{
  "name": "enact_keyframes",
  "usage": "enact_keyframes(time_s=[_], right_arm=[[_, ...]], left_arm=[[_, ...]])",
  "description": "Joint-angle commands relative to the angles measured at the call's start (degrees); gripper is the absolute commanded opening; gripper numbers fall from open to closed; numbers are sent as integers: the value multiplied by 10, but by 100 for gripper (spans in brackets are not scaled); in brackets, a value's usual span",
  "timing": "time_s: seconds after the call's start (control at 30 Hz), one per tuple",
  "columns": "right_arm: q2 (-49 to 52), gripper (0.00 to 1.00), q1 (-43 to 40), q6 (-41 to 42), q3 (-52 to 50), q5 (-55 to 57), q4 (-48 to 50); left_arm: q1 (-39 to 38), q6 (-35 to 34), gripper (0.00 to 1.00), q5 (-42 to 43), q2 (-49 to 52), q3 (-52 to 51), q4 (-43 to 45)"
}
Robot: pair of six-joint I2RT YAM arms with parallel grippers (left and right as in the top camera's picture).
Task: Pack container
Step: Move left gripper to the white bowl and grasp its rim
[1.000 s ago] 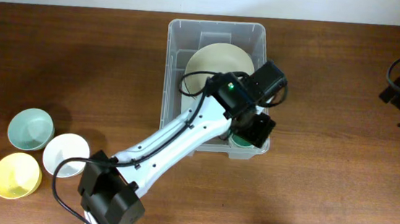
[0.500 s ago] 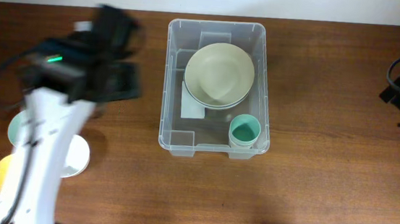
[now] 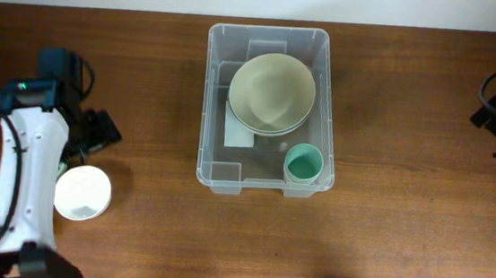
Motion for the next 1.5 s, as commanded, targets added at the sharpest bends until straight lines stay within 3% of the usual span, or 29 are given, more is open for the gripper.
enact_keyframes(time_s=[0.0, 0.27, 0.6, 0.7, 0.93, 1.07, 1.3, 1.47], right_arm=[[2, 99, -2, 3, 4, -2, 0], [2, 99, -2, 3, 4, -2, 0], [2, 99, -2, 3, 4, -1, 0], [2, 99, -2, 3, 4, -2, 0], [2, 99, -2, 3, 4, -1, 0], [2, 99, -2, 3, 4, -1, 0], [2, 99, -2, 3, 4, -1, 0], [2, 99, -2, 3, 4, -1, 0]], left_arm=[[15, 34, 99, 69, 11, -74, 47], [15, 63, 99, 89, 70, -140, 148], [15, 65, 92, 89, 167, -141, 182], [15, 65, 77, 89, 170, -141, 187], [15, 65, 24, 89, 170, -141, 193], [15, 65, 1, 89, 169, -133, 190], [-32, 65, 1, 91, 127, -62, 157], [-136, 65, 1, 93, 58, 68, 87]])
